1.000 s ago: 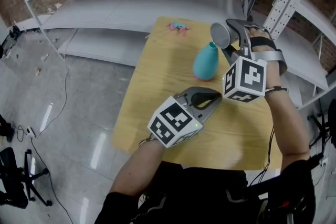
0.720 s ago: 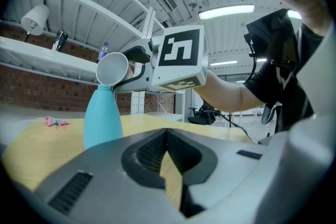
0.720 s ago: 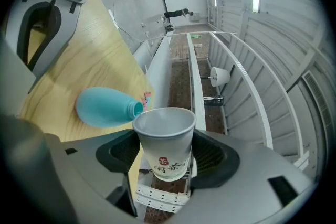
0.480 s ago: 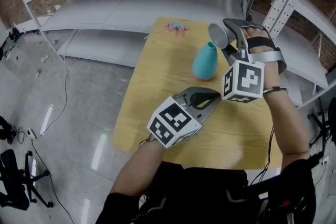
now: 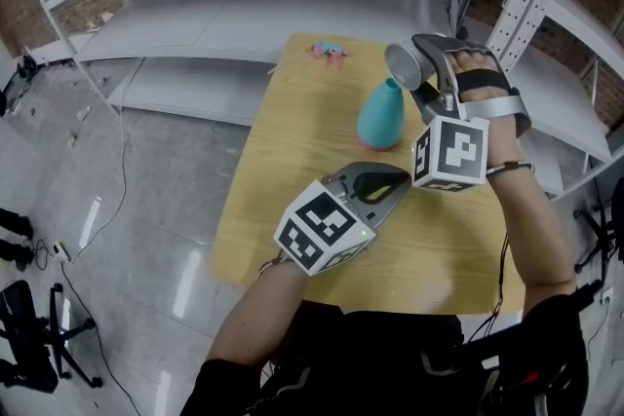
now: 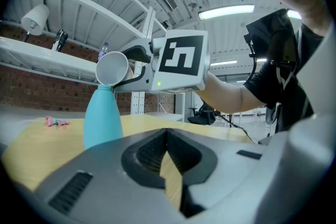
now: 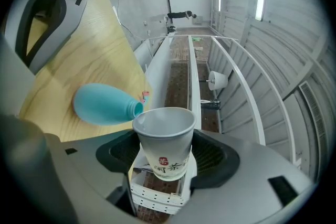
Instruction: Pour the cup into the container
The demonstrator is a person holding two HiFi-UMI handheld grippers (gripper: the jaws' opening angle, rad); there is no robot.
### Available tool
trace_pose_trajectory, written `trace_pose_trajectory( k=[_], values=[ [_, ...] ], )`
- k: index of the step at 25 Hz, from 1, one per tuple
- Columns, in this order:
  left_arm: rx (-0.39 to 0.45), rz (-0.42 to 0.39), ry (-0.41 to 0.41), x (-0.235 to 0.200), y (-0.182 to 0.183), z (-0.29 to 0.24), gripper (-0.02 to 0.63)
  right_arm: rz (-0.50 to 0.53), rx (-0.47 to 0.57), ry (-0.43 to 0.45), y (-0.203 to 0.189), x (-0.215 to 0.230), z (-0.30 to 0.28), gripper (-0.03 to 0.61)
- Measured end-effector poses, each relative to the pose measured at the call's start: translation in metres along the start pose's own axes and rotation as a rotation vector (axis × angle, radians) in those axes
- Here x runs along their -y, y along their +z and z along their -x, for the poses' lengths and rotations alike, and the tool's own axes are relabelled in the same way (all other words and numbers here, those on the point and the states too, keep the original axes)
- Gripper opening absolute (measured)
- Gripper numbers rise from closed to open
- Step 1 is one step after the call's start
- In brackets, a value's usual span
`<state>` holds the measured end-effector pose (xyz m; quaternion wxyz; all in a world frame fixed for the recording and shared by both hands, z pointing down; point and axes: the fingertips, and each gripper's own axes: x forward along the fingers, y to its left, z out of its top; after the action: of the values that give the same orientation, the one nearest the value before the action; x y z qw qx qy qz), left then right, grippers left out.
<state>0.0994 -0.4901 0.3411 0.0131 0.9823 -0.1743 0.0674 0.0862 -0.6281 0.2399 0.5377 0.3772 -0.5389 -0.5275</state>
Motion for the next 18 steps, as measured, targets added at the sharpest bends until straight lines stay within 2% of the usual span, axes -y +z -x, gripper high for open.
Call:
trace_pose_trajectory(
  k=[12, 18],
  values=[
    [-0.002, 0.004, 0.001, -0.0012, 0.0003, -0.0007, 0.002, 0.132, -0.011, -0.073, 0.0021, 0.0025, 0.0012, 0.313],
    [-0.002, 0.003, 0.002, -0.0009, 0.0003, -0.0008, 0.002, 0.146, 0.001, -0.085, 0.0037, 0.0027, 0.0024, 0.313]
  ],
)
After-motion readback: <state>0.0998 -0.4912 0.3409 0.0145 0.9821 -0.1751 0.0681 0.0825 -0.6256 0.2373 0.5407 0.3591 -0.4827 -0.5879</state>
